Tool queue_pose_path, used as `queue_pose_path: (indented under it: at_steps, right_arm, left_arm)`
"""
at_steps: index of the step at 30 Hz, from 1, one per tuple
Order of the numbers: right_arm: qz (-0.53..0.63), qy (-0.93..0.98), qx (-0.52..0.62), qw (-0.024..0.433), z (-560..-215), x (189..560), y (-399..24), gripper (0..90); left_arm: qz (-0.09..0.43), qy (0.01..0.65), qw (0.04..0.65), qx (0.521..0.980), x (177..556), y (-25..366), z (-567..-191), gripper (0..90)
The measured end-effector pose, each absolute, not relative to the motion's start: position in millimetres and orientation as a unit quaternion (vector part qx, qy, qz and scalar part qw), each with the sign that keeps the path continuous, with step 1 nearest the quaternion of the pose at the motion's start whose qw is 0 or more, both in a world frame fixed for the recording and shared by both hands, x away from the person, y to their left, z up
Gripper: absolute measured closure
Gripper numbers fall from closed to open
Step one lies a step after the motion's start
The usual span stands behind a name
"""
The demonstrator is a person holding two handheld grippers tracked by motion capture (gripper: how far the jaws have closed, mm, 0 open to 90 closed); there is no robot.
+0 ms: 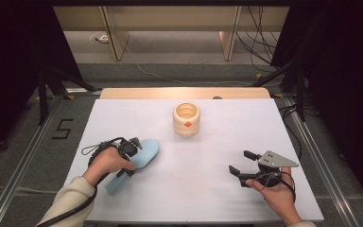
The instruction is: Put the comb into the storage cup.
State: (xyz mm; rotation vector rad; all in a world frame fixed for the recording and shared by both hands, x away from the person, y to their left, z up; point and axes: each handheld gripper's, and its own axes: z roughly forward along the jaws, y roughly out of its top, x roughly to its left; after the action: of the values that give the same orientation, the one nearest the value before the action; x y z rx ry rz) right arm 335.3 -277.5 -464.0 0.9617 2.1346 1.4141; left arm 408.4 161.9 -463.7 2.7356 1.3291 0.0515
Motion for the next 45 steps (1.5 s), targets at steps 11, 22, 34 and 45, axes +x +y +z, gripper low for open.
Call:
queue_pose_path:
  at_steps: [11,22,34,45]
  right_arm:
    - [0.505,0.766,0.344,0.201,-464,335,-277,17.9]
    - [0.504,0.766,0.344,0.202,-464,335,-277,18.0]
    - [0.505,0.766,0.344,0.202,-464,335,-277,18.0]
    - [0.504,0.766,0.344,0.203,-464,335,-277,18.1]
  left_arm:
    - [0.032,0.426,0.059,0.902,404,163,-464,69.4]
    - [0.038,0.422,0.063,0.903,402,163,-463,69.5]
    - [0.050,0.417,0.076,0.904,400,161,-463,69.5]
    - [0.073,0.417,0.104,0.900,395,157,-452,69.5]
